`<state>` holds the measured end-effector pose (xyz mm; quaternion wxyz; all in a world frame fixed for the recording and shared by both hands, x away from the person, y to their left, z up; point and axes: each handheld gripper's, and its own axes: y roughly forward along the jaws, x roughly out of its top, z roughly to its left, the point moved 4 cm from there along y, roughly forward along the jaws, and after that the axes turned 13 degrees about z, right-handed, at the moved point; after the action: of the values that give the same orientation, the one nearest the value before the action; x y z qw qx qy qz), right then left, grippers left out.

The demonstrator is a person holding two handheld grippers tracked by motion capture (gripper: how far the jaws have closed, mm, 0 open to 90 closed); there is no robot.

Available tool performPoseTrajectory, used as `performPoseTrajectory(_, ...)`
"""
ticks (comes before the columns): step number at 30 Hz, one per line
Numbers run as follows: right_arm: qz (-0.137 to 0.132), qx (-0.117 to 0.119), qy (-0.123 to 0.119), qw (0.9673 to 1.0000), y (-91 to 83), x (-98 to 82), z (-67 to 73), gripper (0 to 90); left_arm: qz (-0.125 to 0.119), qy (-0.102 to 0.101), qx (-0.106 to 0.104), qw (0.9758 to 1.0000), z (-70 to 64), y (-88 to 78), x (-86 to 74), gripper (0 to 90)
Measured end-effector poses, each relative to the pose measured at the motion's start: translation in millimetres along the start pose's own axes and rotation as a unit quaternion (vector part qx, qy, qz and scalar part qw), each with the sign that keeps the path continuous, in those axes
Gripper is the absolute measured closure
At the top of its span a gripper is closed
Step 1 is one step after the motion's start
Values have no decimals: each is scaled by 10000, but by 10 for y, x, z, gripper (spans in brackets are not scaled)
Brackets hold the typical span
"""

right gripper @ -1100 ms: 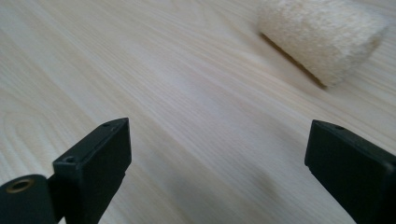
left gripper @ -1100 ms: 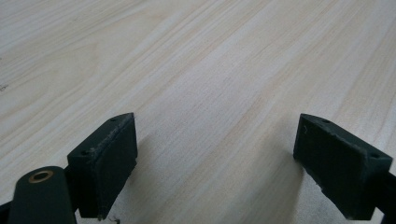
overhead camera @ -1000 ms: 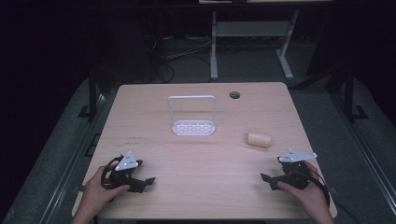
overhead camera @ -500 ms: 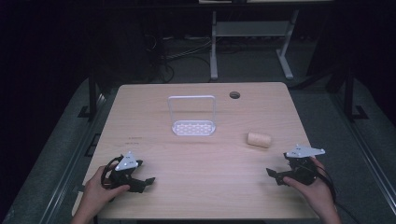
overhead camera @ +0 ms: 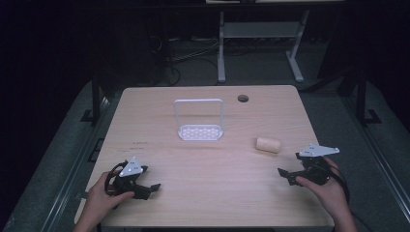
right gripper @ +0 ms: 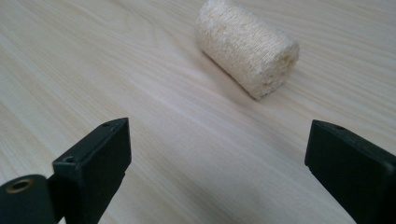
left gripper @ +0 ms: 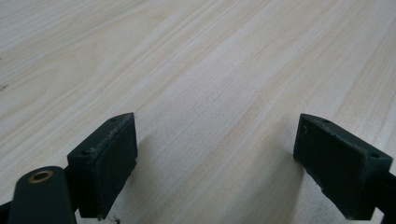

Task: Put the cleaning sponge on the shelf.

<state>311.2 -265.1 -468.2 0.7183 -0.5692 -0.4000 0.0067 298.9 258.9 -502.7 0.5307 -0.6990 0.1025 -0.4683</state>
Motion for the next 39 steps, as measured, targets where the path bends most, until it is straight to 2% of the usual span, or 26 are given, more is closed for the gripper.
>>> performPoseTrajectory(14,-24,31,3,10000,0,143,-112,69,0,1,0,10000,0,0,0,131)
performPoseTrajectory(26,39,-11,-98,9999,-7,287,-207,69,0,-1,-1,10000,0,0,0,131)
performPoseTrajectory(29,33,79,-131,9999,3,320,-227,68,0,-2,-1,10000,0,0,0,131)
performPoseTrajectory(39,69,112,-239,9996,34,452,-277,68,-7,-16,-6,10000,-2,0,2,131)
